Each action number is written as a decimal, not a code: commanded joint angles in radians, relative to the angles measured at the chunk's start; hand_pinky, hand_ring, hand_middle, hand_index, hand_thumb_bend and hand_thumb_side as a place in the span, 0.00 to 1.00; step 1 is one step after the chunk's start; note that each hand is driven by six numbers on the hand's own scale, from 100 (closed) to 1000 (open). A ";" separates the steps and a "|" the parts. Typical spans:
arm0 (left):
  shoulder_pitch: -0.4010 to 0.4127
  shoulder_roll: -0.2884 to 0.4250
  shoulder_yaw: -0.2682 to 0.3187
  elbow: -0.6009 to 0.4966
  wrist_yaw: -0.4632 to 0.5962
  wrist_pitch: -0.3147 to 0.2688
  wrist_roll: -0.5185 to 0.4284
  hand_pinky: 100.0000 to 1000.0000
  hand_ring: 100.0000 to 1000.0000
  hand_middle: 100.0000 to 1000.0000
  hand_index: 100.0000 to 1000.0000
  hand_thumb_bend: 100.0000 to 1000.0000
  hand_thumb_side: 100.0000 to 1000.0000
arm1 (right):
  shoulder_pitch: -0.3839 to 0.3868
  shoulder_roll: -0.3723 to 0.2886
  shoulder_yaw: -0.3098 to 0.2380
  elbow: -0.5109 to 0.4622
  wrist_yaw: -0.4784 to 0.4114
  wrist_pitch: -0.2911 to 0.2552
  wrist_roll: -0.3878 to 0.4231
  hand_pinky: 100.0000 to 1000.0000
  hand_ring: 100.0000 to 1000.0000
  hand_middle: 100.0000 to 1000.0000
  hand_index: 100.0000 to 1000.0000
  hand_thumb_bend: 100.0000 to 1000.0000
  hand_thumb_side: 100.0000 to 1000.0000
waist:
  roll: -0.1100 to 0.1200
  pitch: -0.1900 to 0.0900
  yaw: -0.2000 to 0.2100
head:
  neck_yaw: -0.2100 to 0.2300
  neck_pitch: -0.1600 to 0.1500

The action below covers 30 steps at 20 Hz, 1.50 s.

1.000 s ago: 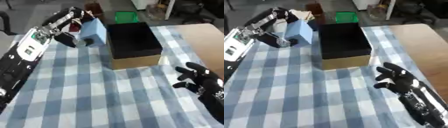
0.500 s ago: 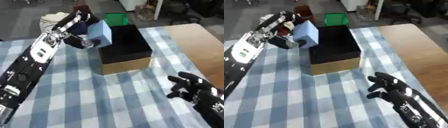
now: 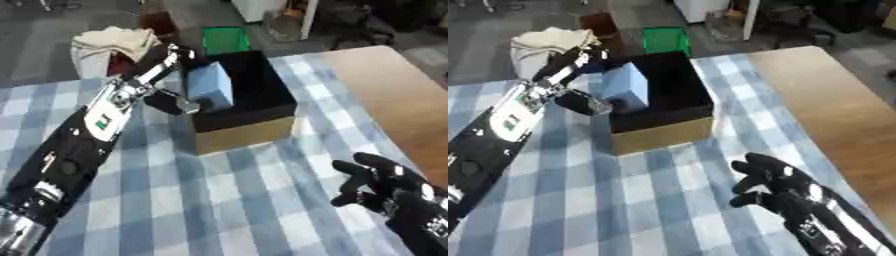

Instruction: Pick up objects on the table and place them in the box.

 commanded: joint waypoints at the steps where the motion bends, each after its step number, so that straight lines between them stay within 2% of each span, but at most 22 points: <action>1: -0.007 0.014 -0.003 -0.025 -0.006 -0.015 -0.017 0.88 0.73 0.78 0.79 0.68 0.40 | -0.008 -0.005 -0.003 -0.023 -0.009 -0.001 0.001 0.71 1.00 0.64 0.94 0.00 0.62 | -0.005 -0.023 0.004 | -0.004 -0.010; 4: 0.003 0.020 -0.011 -0.053 0.031 -0.013 -0.044 0.88 0.74 0.79 0.79 0.70 0.42 | -0.005 -0.009 -0.004 -0.023 -0.010 -0.001 0.000 0.71 1.00 0.64 0.93 0.00 0.62 | -0.007 -0.030 0.013 | -0.007 -0.008; 6: 0.014 0.029 -0.015 -0.085 0.084 -0.001 -0.053 0.87 0.67 0.72 0.74 0.63 0.39 | -0.002 -0.011 -0.006 -0.023 -0.013 -0.001 -0.002 0.71 1.00 0.64 0.93 0.00 0.62 | -0.009 -0.036 0.023 | -0.009 -0.002; 7: 0.023 0.038 -0.016 -0.109 0.127 0.008 -0.053 0.85 0.58 0.62 0.71 0.56 0.35 | 0.001 -0.014 -0.008 -0.023 -0.013 -0.002 -0.004 0.71 1.00 0.64 0.93 0.00 0.61 | -0.009 -0.041 0.031 | -0.011 0.001; 9: 0.047 0.065 -0.027 -0.182 0.233 0.034 -0.056 0.84 0.56 0.58 0.68 0.47 0.31 | 0.005 -0.023 -0.015 -0.023 -0.014 -0.006 -0.009 0.71 1.00 0.64 0.93 0.00 0.60 | -0.009 -0.049 0.051 | -0.015 0.009; 11: 0.088 0.104 -0.034 -0.289 0.347 0.069 -0.069 0.84 0.55 0.56 0.67 0.42 0.28 | 0.007 -0.033 -0.023 -0.023 -0.018 -0.012 -0.017 0.71 1.00 0.64 0.93 0.00 0.60 | -0.009 -0.058 0.071 | -0.020 0.015; 14: 0.172 0.170 -0.025 -0.476 0.502 0.130 -0.088 0.84 0.54 0.55 0.66 0.40 0.26 | 0.013 -0.043 -0.036 -0.023 -0.022 -0.019 -0.030 0.71 1.00 0.64 0.93 0.00 0.59 | -0.009 -0.067 0.095 | -0.031 0.028; 19: 0.350 0.253 0.035 -0.762 0.680 0.218 -0.094 0.85 0.54 0.55 0.66 0.37 0.27 | 0.033 -0.050 -0.059 -0.023 -0.016 -0.022 -0.055 0.71 1.00 0.64 0.93 0.00 0.59 | -0.010 -0.079 0.148 | -0.038 0.064; 22: 0.450 0.260 0.075 -0.879 0.719 0.257 -0.085 0.85 0.54 0.55 0.66 0.35 0.29 | 0.041 -0.049 -0.070 -0.023 -0.011 -0.023 -0.069 0.71 1.00 0.64 0.93 0.00 0.59 | -0.012 -0.081 0.177 | -0.041 0.088; 23: 0.480 0.254 0.087 -0.906 0.725 0.270 -0.081 0.86 0.54 0.55 0.66 0.28 0.35 | 0.043 -0.049 -0.073 -0.023 -0.009 -0.023 -0.073 0.71 1.00 0.64 0.94 0.00 0.60 | -0.013 -0.082 0.186 | -0.042 0.096; 24: 0.510 0.244 0.098 -0.930 0.728 0.281 -0.078 0.86 0.54 0.55 0.66 0.27 0.36 | 0.046 -0.048 -0.075 -0.023 -0.008 -0.022 -0.077 0.71 1.00 0.64 0.94 0.00 0.60 | -0.014 -0.083 0.195 | -0.043 0.104; 28: 0.619 0.185 0.134 -0.984 0.721 0.329 -0.085 0.88 0.54 0.55 0.65 0.20 0.47 | 0.054 -0.046 -0.084 -0.023 -0.003 -0.023 -0.092 0.71 1.00 0.64 0.94 0.00 0.60 | -0.022 -0.086 0.219 | -0.049 0.133; 30: 0.662 0.153 0.146 -0.997 0.716 0.348 -0.092 0.89 0.54 0.55 0.64 0.18 0.51 | 0.058 -0.046 -0.089 -0.023 -0.002 -0.024 -0.099 0.71 1.00 0.64 0.93 0.00 0.60 | -0.025 -0.087 0.229 | -0.048 0.137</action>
